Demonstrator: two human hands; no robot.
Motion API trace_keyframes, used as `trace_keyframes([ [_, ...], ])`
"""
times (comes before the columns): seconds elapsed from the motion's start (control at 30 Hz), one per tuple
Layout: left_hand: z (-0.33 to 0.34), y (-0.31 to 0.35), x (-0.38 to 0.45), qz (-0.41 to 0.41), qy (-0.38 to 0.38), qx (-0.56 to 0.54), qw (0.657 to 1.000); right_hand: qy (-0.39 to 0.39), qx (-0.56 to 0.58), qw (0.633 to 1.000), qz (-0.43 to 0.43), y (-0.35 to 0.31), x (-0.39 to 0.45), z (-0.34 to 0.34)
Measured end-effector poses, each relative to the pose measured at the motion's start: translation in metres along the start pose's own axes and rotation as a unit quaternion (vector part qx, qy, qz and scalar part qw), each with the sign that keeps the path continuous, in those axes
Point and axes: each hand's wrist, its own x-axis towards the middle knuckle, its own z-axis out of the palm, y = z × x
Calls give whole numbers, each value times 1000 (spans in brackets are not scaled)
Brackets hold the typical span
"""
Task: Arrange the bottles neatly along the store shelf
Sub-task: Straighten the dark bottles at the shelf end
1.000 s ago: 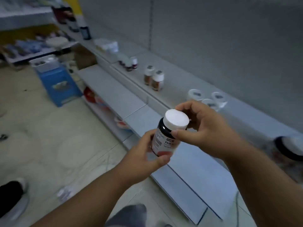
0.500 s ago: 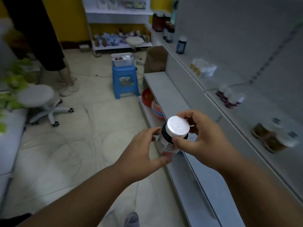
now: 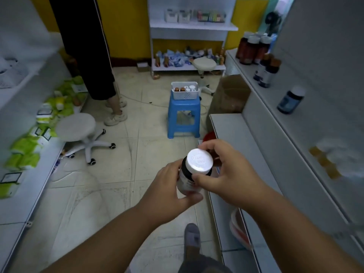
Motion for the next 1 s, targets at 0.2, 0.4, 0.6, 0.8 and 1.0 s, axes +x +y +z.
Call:
trace_keyframes([
  [0.2,-43,-19,134,-42,45,36,997,-56,-7,998,-4,26,154,-33],
  [0.4,-80,-67,269,-38,56,58,996,-61,-19,998,-6,60,307,-30],
  [0.6,-138,-130,432,-20,24,71,997,-40,-18,999,16,95,471,-16],
  [0.8,-180,-147,586,15,-39,103,994,-11,-13,999,43,126,609,-39],
  [1.0,-172,-199,738,9,-34,125,991,-18,-29,998,45,219,749,-50],
])
